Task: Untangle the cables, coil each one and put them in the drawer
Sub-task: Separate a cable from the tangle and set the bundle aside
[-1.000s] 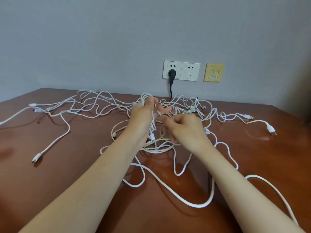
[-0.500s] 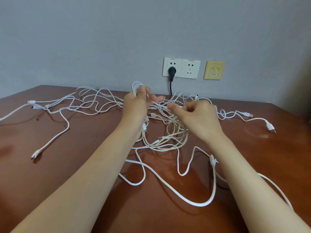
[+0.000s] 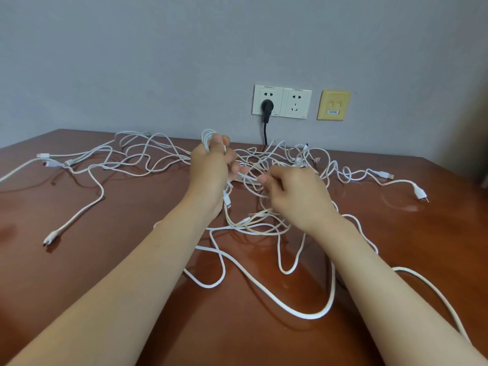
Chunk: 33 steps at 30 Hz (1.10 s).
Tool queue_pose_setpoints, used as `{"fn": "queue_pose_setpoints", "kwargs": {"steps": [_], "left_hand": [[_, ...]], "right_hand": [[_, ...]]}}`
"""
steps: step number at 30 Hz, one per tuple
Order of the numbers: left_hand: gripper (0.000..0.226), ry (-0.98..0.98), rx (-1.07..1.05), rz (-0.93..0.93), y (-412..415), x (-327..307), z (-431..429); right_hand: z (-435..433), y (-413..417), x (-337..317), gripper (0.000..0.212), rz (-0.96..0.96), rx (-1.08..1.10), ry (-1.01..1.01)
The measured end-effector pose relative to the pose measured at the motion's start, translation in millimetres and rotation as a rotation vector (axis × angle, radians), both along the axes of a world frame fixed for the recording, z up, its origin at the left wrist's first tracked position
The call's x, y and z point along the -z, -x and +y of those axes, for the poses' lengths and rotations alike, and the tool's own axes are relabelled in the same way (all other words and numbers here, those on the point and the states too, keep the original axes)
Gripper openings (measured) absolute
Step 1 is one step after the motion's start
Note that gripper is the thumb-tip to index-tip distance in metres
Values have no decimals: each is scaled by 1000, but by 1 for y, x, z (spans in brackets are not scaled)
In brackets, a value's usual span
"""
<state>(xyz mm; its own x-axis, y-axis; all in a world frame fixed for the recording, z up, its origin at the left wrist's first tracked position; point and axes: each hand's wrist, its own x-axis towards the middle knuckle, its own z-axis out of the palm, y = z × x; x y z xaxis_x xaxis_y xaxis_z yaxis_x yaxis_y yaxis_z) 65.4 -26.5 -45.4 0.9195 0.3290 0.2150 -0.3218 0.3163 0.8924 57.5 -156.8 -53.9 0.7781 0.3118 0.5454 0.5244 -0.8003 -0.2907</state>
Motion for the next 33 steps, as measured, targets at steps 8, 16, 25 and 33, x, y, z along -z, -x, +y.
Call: {"fn": "queue_pose_setpoints", "kwargs": {"steps": [8,16,25,33], "left_hand": [[36,-337,-179,36,-5,4,4],[33,-434,-313,93,-17,5,24],[51,-581,-13,174,-7,2,20],[68,-579,593,192,15,-4,3]], "right_hand": [[19,26,-1,18,-51,-261,236],[15,12,-1,12,409,-295,-241],[5,8,-11,21,333,-320,-463],[4,7,-12,19,300,-340,-624]]}}
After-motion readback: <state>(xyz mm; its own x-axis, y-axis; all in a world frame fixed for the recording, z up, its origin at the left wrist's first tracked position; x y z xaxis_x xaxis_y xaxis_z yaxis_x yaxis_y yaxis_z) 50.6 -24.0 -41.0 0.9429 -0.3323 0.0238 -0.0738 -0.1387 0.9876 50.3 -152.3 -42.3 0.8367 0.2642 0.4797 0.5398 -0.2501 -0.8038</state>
